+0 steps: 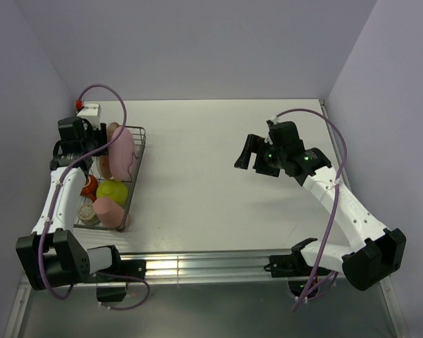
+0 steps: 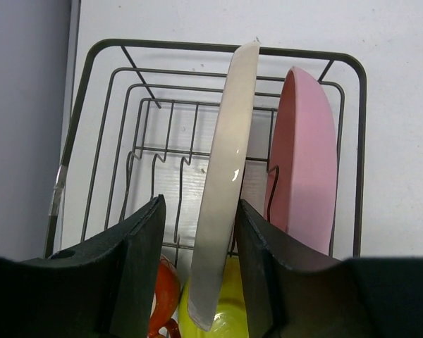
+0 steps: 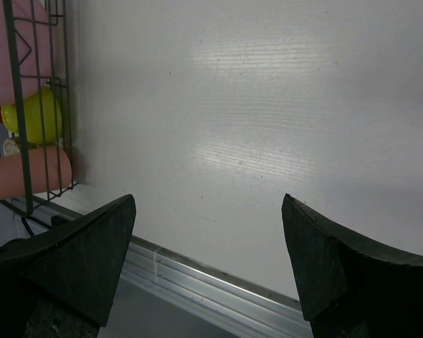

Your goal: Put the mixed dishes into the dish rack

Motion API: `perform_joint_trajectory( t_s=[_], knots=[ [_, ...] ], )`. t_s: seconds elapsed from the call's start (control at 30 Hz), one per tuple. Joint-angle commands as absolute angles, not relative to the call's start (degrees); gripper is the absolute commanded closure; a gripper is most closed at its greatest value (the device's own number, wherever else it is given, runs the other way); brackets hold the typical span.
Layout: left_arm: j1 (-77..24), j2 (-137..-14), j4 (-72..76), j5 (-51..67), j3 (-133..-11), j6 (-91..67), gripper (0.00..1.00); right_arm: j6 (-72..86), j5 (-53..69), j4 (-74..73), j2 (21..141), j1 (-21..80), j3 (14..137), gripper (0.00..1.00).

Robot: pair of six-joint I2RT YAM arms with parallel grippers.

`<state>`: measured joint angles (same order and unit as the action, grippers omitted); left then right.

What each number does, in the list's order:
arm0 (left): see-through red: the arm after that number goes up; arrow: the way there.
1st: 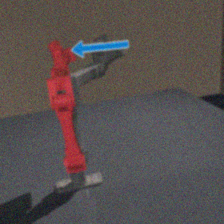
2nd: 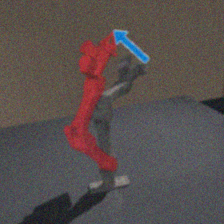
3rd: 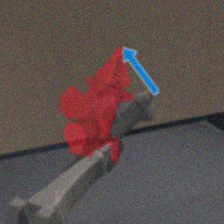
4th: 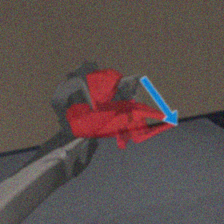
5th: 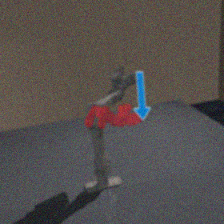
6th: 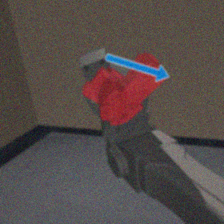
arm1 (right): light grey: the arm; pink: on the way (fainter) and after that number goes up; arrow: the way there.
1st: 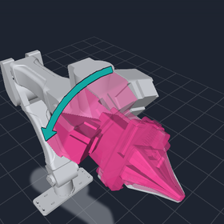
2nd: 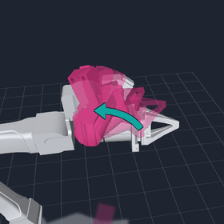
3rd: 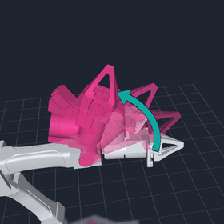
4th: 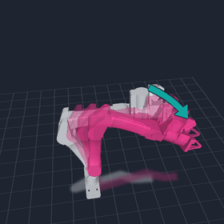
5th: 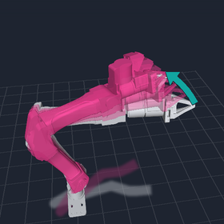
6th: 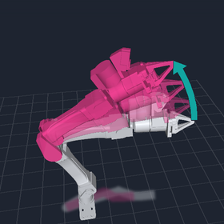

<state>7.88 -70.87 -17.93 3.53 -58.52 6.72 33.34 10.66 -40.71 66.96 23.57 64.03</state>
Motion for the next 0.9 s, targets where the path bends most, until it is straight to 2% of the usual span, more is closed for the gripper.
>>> perform_joint_trajectory(
  t_s=[0.0,0.23,0.57,0.6,0.63,0.67,0.87],
  knots=[
    [7.65,-68.64,-17.40,2.11,-61.43,5.89,0.50,33.05,10.99,-38.85,65.74,23.12,63.55,0.09],
    [7.65,-66.54,-17.93,2.28,-63.36,5.45,0.48,33.05,11.07,-38.85,65.74,23.12,63.54,0.09],
    [7.65,-61.44,-23.90,9.04,-75.21,1.42,0.47,32.17,11.69,-37.44,66.53,23.12,62.32,0.09],
    [7.56,-61.17,-24.52,12.01,-76.28,-1.12,0.46,31.99,11.95,-36.40,66.45,23.12,61.97,0.08],
    [7.65,-60.39,-24.78,13.69,-77.42,-2.88,0.37,31.73,12.13,-35.69,66.36,23.12,61.44,0.08],
    [7.65,-59.68,-24.44,15.71,-77.43,-4.29,0.35,31.55,12.56,-34.99,65.92,23.12,60.39,0.08],
    [7.56,-51.69,-8.84,31.97,-67.34,-21.15,0.35,31.38,15.38,-29.62,62.41,23.12,56.35,0.07]
  ],
)
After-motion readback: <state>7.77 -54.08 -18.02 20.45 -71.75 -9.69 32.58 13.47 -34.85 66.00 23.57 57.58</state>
